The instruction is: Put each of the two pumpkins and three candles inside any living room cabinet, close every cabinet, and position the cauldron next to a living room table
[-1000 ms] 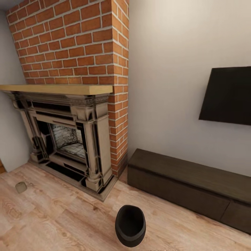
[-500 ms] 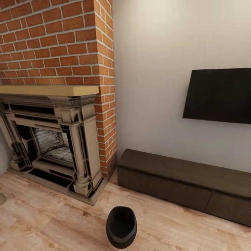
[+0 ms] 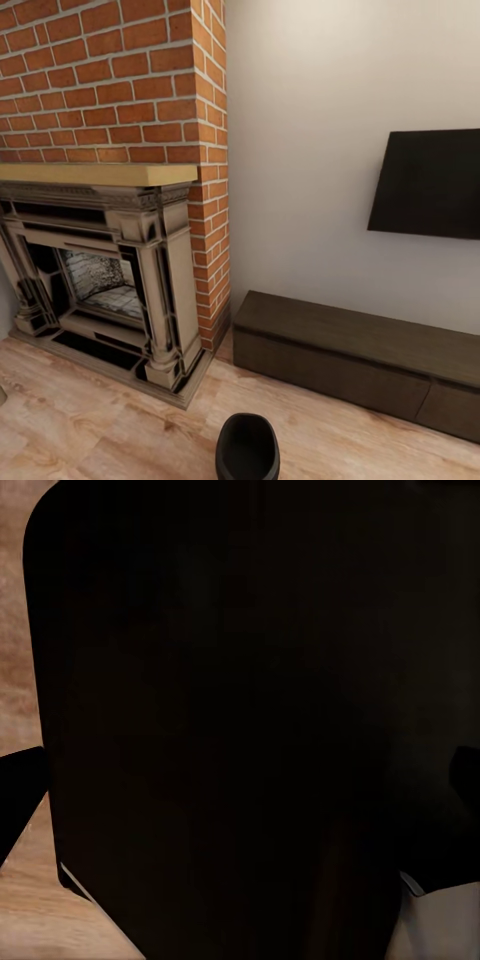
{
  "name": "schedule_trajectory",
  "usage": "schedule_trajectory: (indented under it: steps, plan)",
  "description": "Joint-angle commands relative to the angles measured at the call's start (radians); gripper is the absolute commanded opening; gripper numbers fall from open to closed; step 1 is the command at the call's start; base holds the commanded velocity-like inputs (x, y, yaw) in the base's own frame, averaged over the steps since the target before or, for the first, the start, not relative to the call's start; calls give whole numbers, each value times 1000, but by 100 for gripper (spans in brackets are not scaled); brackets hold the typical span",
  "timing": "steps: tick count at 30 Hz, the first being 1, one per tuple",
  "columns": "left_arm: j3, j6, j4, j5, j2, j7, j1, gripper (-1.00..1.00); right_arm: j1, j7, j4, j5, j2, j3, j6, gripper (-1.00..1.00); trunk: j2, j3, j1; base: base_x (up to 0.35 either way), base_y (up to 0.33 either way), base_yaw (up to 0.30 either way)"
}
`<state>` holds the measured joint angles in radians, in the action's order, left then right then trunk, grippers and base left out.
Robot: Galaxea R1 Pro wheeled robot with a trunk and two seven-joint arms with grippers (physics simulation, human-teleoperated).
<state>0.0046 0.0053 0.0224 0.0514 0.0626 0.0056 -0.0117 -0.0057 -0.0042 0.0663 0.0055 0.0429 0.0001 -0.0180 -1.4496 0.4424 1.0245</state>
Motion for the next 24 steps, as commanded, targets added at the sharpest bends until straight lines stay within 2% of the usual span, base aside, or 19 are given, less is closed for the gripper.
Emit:
schedule_trajectory:
  steps: [1, 8, 12, 24]
  plan:
    - [0, 1, 2, 5, 0, 1, -1, 100, 0, 0, 0, 1, 0, 0, -2, 100, 0, 1, 1, 260, 222, 0]
    - [0, 1, 2, 5, 0, 1, -1, 100, 0, 0, 0, 1, 0, 1, -2, 100, 0, 1, 1, 249, 215, 0]
    - [0, 0, 2, 5, 0, 1, -1, 100, 0, 0, 0, 1, 0, 1, -2, 100, 0, 1, 1, 104, 93, -58]
    - [0, 0, 2, 5, 0, 1, -1, 100, 0, 0, 0, 1, 0, 1, -2, 100, 0, 1, 1, 9, 8, -238]
